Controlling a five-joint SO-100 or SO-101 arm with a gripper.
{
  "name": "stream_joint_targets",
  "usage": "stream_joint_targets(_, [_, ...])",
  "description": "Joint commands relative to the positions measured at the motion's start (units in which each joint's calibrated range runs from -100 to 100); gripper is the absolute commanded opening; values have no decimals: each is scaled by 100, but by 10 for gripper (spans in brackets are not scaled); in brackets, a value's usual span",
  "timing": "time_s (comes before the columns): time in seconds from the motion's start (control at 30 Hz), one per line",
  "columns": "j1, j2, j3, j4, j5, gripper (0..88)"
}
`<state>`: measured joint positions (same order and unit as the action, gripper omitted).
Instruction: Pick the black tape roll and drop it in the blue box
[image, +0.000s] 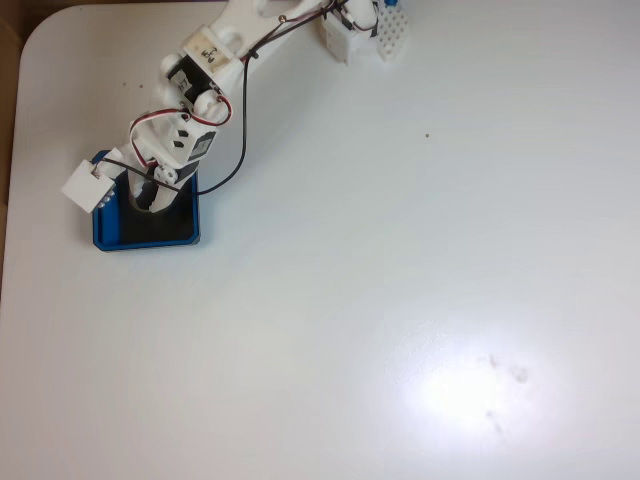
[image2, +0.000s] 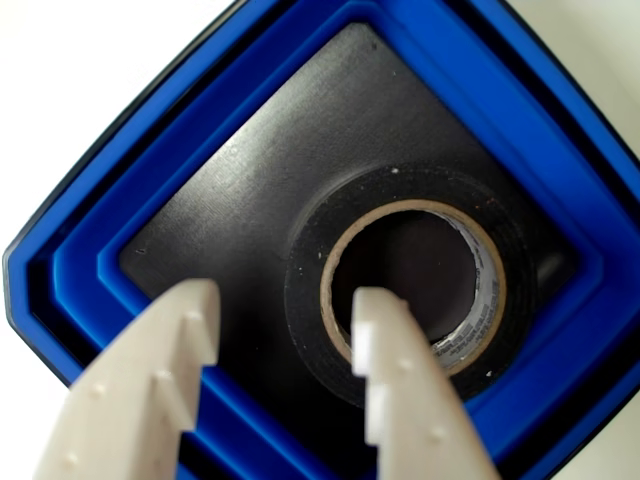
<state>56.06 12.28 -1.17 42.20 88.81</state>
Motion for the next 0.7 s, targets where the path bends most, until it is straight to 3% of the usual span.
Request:
stream_joint_targets(0.0, [-13, -40, -315, -37, 41, 124])
stream_joint_targets(0.37, [-13, -316, -279, -29, 50, 121])
stream_joint_targets(0.67, [-130, -1679, 844, -29, 6, 36])
